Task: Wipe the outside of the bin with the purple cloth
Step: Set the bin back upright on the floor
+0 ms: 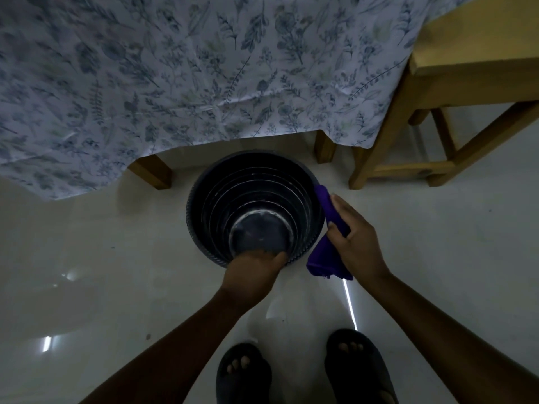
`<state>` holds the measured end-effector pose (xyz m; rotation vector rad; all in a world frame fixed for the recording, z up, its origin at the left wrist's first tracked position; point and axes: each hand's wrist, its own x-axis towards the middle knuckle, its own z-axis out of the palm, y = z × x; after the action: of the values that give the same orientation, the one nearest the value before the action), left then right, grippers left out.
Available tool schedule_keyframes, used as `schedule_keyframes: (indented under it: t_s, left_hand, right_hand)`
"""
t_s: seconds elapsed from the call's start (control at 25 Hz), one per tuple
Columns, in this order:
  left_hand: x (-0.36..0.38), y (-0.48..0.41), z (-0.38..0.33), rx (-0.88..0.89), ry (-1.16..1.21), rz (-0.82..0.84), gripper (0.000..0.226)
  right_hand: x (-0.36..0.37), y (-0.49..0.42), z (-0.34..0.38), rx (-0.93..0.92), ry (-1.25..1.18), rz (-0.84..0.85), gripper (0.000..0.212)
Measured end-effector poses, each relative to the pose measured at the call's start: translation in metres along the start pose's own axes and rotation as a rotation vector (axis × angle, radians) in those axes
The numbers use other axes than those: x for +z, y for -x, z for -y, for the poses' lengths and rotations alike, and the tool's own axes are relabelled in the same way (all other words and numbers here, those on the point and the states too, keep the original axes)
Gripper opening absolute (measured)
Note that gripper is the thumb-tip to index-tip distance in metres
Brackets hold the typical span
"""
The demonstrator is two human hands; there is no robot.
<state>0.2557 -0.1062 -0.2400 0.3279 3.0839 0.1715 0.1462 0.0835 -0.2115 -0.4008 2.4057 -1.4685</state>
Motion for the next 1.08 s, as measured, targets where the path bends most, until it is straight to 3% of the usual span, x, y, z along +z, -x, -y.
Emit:
schedule_keyframes:
  t_s: [0.16,0.36,0.76,0.88,1.0,1.08]
  left_hand:
    - [0.002,-0.004,-0.004,-0.091,0.158,0.094,0.014]
    - [-0.033,-0.012,-0.007,-0.157,0.316,0.273,0.037]
    - [-0.176,-0.145,-0.05,-0.073,0.402,-0.157,0.042]
    - [-0.181,-0.198,-0.052,-0.046,0.429,-0.221,0.044]
    - [-0.178,-0.245,-0.037,0.001,0.377,-0.234,0.047]
    - [-0.183,-0.261,-0.031,0.007,0.396,-0.224,0.045]
  right_hand:
    - [-0.013,0.0,0.0,0.019,0.027,-0.045,0.056]
    - [-0.043,-0.002,0.025,-0.021,0.011,-0.118,0.056]
    - [-0.163,-0.03,0.116,-0.21,0.029,-0.429,0.056]
    - [-0.201,-0.074,0.12,-0.298,0.23,-0.598,0.059]
    - [-0.224,-0.129,0.109,-0.272,0.431,-0.599,0.061]
    - [-0.225,-0.159,0.094,-0.152,0.585,-0.485,0.061]
